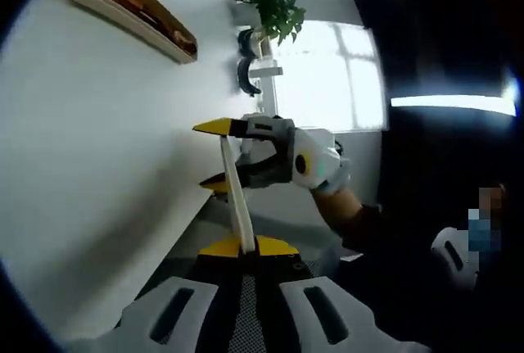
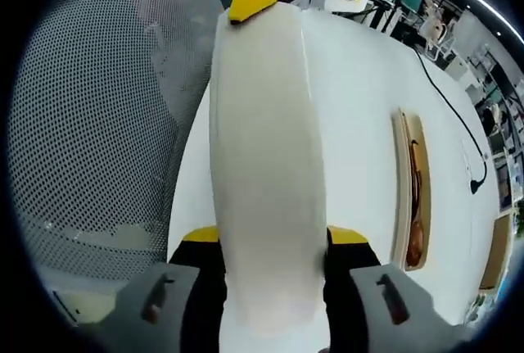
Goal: Arrange the utensils inside the cutlery case until each visible utensil rests in its matching compartment.
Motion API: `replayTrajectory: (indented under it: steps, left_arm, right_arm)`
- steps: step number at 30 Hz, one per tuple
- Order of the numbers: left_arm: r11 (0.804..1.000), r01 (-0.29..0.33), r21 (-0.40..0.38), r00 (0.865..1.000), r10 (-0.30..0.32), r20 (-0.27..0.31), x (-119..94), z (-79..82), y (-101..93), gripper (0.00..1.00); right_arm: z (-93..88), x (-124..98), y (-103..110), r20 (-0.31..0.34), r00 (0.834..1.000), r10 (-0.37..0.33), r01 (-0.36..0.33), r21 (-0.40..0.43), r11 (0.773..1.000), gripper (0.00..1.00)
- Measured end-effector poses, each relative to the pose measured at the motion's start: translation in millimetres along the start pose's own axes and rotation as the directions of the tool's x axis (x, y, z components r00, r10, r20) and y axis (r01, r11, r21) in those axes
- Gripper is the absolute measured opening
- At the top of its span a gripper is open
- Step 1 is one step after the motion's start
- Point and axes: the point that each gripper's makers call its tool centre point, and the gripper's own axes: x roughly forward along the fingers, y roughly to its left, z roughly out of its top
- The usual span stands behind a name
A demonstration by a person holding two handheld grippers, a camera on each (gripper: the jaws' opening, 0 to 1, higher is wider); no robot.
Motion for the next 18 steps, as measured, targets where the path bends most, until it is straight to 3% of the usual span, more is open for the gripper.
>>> replayTrajectory:
  steps: [2, 4, 10, 15, 18]
  left_arm:
    - [1.000, 0.021, 0.010, 0.996, -0.022, 0.090, -8, 17.6, -2.7, 0.04]
    - [1.000, 0.017, 0.012, 0.991, -0.019, 0.130, -13, 26.4, -0.5, 0.04]
    - [1.000, 0.002, 0.031, 0.976, -0.008, 0.218, -21, 47.7, -3.2, 0.04]
    - [0.999, 0.017, 0.029, 0.945, -0.026, 0.327, -33, 72.7, -11.0, 0.03]
    - [0.999, 0.042, 0.022, 0.937, -0.048, 0.347, -39, 79.7, -13.9, 0.03]
  right_arm:
    - [1.1, -2, -4, 0.015, 1.000, -0.007, 0.006, 0.051, 0.999, 0.44]
    - [4.2, -5, -10, 0.036, 0.999, -0.015, 0.013, 0.076, 0.997, 0.44]
    - [7.6, -6, -27, 0.043, 0.998, -0.054, 0.049, 0.106, 0.993, 0.44]
    - [17.9, -17, -50, 0.096, 0.989, -0.114, 0.101, 0.136, 0.986, 0.44]
    - [23.4, -22, -63, 0.105, 0.984, -0.146, 0.135, 0.106, 0.985, 0.44]
